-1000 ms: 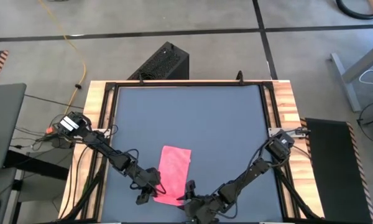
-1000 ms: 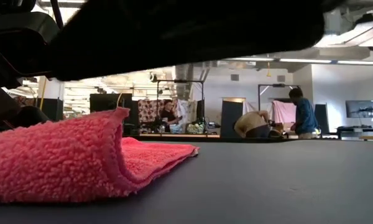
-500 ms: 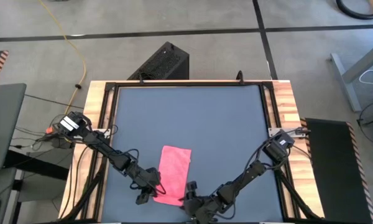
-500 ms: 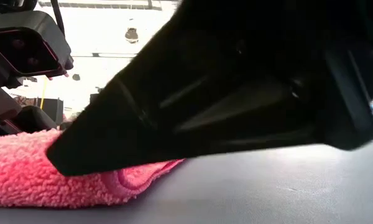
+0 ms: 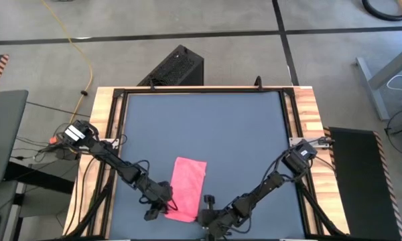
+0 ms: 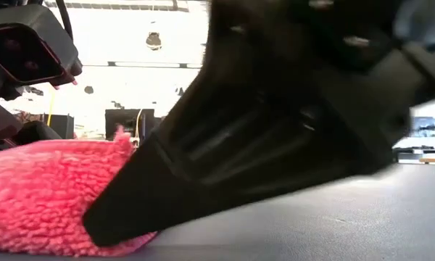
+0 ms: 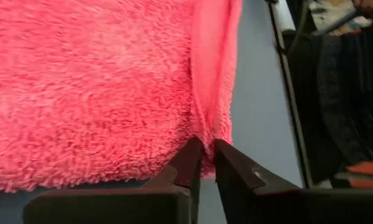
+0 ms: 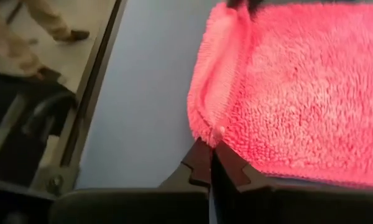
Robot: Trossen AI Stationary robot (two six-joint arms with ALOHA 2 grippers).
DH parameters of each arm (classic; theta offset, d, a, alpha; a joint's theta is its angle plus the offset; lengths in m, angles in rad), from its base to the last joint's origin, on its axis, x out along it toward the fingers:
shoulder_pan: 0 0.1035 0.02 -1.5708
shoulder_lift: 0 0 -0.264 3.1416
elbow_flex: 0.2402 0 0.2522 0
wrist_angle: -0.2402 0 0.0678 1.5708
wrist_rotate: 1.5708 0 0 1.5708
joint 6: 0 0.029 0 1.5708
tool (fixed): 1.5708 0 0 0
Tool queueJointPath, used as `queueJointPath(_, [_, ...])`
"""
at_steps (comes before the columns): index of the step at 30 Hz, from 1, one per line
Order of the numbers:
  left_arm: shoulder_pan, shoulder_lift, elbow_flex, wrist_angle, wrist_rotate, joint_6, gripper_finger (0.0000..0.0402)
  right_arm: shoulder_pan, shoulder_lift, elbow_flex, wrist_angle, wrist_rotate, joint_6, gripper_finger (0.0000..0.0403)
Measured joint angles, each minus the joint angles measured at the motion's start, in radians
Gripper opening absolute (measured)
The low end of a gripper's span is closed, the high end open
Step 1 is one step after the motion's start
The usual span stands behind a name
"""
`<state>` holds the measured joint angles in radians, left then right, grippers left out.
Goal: Roll towel
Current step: Roll the pink microfiber towel
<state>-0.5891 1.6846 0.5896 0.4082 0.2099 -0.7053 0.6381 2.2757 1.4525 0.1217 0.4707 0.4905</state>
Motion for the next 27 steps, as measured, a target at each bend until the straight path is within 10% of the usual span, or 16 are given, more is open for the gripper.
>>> queueJointPath(8, [0.008,-0.117,-0.001,-0.061,0.025,0.085,0.0060,-0.007,-0.001,0.001,-0.018,-0.087,0.350,0.0017])
queueJointPath(18, [-0.067,-0.317,-0.001,-0.224,-0.212,0.294,0.0061,0.021,-0.004,-0.023,-0.012,-0.110,0.725,0.0017])
queueJointPath(27, [-0.276,-0.162,0.002,0.043,-0.520,0.772,0.0061,0.033,-0.004,-0.075,0.083,-0.129,0.897,0.0017])
